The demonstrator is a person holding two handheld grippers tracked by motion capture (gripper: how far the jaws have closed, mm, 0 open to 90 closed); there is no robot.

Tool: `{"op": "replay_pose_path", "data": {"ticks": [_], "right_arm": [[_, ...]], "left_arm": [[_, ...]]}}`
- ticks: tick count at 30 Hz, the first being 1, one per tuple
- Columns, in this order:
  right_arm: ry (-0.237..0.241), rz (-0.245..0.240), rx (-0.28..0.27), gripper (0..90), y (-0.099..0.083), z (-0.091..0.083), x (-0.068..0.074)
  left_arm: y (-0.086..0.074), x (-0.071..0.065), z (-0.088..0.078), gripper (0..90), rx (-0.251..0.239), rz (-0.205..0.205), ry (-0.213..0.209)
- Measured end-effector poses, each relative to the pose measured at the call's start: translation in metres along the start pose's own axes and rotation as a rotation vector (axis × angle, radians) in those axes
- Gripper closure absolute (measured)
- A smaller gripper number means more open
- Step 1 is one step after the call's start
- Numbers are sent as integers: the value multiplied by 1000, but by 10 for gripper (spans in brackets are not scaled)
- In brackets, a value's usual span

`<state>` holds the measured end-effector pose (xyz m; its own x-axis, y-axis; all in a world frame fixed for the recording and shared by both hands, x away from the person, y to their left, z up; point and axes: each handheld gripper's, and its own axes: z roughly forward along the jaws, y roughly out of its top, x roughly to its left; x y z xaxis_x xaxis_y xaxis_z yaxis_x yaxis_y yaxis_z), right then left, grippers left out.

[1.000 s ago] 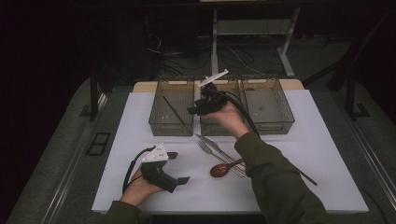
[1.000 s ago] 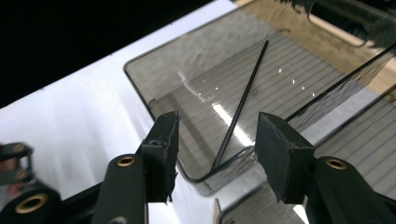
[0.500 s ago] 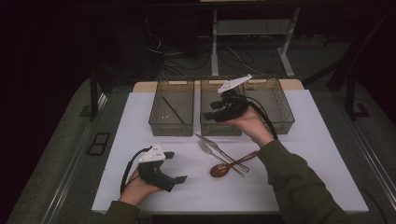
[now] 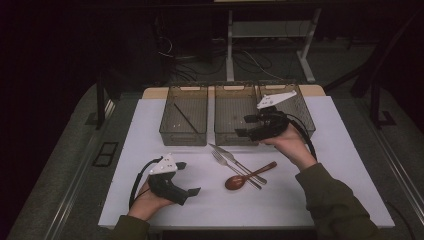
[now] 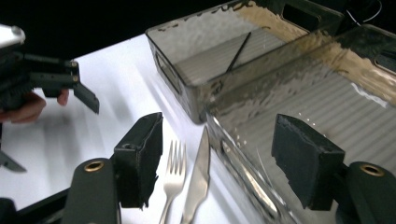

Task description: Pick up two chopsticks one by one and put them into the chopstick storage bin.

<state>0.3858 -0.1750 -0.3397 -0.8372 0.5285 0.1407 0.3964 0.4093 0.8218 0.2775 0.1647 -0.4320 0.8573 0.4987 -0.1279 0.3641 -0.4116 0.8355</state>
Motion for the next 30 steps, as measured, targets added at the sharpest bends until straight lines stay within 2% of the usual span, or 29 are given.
{"op": "replay_pose_path", "data": {"ticks": [6,16,30], "right_arm": [[-18,9,1,309,-19,-17,-2],[-52,45,-30,307,-51,-47,-7],[-89,76,55,360,-101,-75,-11]], "left_arm": [[1,-1,1,0,-1,-6,2],[0,-2,4,0,17,-5,-17],[0,-2,3,0,15,-5,-19]]}}
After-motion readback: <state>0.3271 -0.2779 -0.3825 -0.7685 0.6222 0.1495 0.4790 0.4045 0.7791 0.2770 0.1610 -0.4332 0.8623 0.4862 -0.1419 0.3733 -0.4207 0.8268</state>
